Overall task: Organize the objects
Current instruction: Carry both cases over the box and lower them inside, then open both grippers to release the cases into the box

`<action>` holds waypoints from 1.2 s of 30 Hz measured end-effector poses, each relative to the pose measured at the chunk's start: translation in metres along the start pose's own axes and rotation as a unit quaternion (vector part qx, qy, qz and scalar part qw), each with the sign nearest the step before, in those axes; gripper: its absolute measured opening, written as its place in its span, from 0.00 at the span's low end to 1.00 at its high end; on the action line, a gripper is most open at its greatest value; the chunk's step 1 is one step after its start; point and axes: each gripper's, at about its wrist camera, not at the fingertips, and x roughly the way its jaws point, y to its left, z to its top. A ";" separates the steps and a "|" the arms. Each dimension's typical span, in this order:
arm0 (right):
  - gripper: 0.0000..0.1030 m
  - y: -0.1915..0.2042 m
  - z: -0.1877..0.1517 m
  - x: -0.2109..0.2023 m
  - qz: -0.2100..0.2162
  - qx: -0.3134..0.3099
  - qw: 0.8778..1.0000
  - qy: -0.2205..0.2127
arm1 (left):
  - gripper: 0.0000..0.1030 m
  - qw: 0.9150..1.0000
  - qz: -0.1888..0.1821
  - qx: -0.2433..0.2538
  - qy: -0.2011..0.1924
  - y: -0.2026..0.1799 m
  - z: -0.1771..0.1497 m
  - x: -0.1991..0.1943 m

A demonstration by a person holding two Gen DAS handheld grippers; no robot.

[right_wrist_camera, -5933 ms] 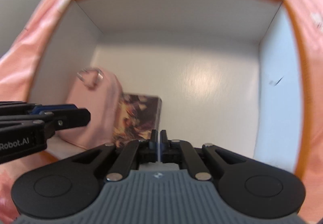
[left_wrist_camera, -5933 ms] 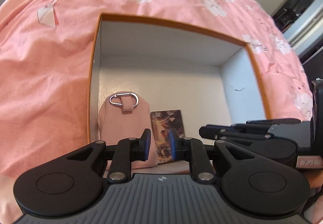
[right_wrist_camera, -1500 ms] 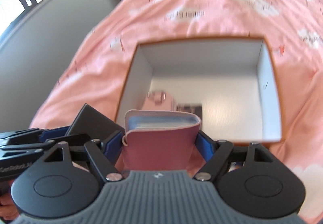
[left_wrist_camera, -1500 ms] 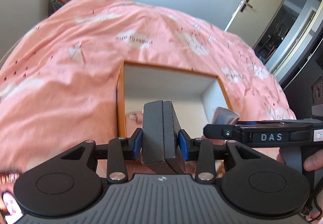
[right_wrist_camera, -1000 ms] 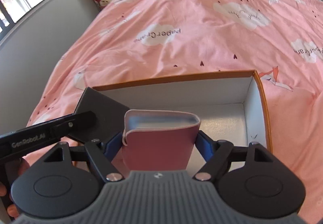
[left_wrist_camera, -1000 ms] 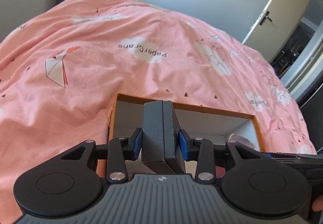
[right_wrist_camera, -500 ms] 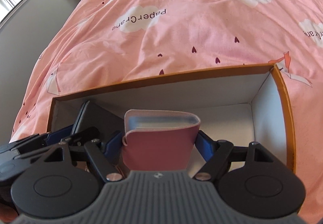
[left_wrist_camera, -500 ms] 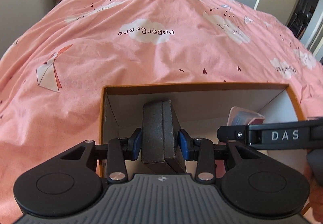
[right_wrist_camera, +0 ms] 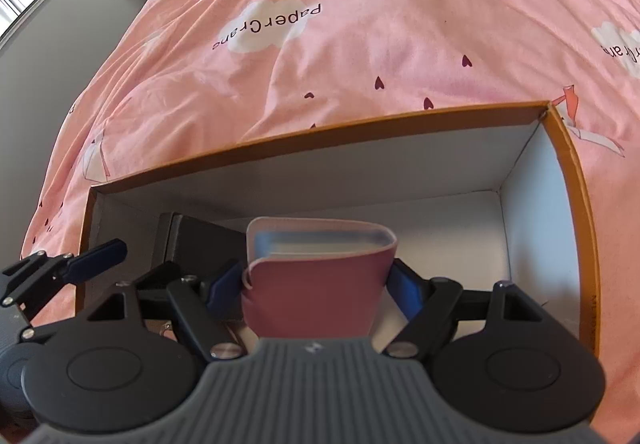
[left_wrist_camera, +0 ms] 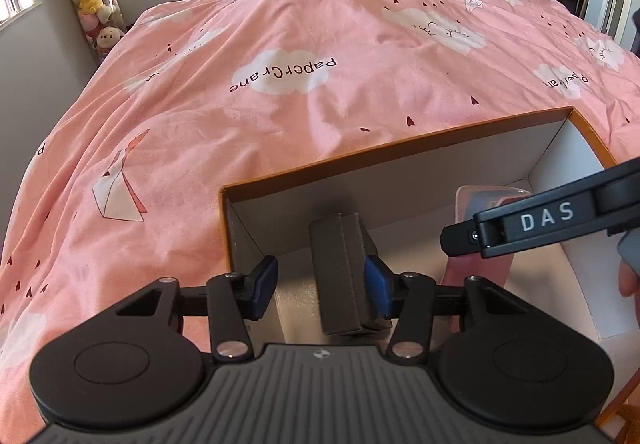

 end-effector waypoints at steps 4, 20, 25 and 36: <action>0.77 0.009 0.003 0.003 -0.001 -0.006 1.000 0.000 | 0.48 0.998 0.039 0.036 -0.015 -0.003 0.000 -0.008; 0.77 0.061 0.020 -0.003 0.026 -0.041 0.998 -0.030 | 0.48 0.997 0.001 -0.050 -0.056 0.049 0.007 -0.052; 0.77 0.070 0.020 0.006 0.036 -0.047 0.998 -0.026 | 0.48 0.997 -0.003 -0.067 -0.039 0.055 0.000 -0.041; 0.77 0.060 0.017 0.004 -0.002 -0.063 0.998 -0.008 | 0.52 0.997 -0.021 -0.076 -0.014 0.055 -0.008 -0.014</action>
